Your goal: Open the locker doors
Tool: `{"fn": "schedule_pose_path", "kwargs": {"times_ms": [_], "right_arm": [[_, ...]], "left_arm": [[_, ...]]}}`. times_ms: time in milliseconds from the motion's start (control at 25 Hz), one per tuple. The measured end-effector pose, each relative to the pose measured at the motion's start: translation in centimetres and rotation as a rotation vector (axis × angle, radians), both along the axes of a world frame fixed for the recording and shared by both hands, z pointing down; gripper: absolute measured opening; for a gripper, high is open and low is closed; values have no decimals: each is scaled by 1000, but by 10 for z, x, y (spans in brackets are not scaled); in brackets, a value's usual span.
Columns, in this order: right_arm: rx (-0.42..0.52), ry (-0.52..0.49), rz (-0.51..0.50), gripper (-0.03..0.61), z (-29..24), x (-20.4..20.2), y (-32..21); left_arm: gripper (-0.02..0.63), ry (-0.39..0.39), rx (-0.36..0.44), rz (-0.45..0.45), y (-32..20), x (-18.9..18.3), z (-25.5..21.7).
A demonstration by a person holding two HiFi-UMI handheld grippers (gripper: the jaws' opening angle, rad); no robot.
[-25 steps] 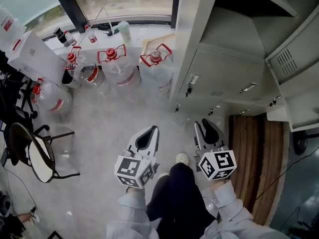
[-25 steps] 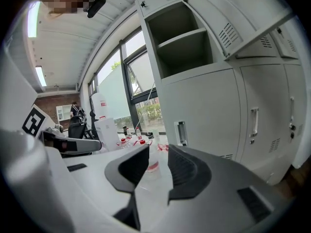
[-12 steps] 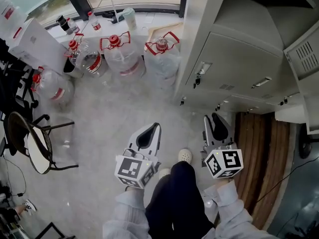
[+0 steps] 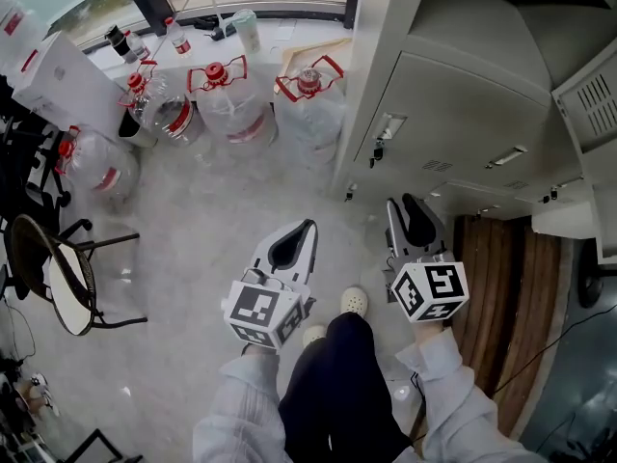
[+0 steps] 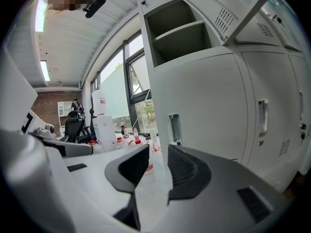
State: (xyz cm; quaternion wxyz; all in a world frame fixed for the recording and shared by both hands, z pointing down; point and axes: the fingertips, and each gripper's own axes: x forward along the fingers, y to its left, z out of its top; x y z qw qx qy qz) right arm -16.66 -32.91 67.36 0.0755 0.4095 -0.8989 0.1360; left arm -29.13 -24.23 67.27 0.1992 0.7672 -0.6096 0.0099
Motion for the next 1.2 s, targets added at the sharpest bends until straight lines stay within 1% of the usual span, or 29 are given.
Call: {"fn": "schedule_pose_path", "kwargs": {"times_ms": [120,280,360,480,600,760,920,1080,1200], "right_arm": [[2,16,-21,103,4,-11,-11],[1,20,-17,103,6,-17,-29],[-6,11,-5,103,8,-18,-40],[18,46,8,103,11,-21,-58],[30,59,-5,103,12,-30,-71],[45,71,-22,103,14,-43,-85],[52,94,-16,103,17,-50,-101],[54,104,-6,103,18,-55,-114],[55,103,-9,103,17,-61,-121]], "left_arm": [[12,7,11,24,-17,4,7],[12,-20,5,35,-37,5,13],[12,-20,6,23,-46,1,14],[12,-22,13,-10,-58,-10,14],[12,-46,12,-32,-66,-19,14],[12,-94,14,-25,-74,-24,15],[12,-89,17,-53,-81,-36,18],[12,-68,10,-89,-84,-48,22],[12,-67,3,-98,-88,-54,24]]}}
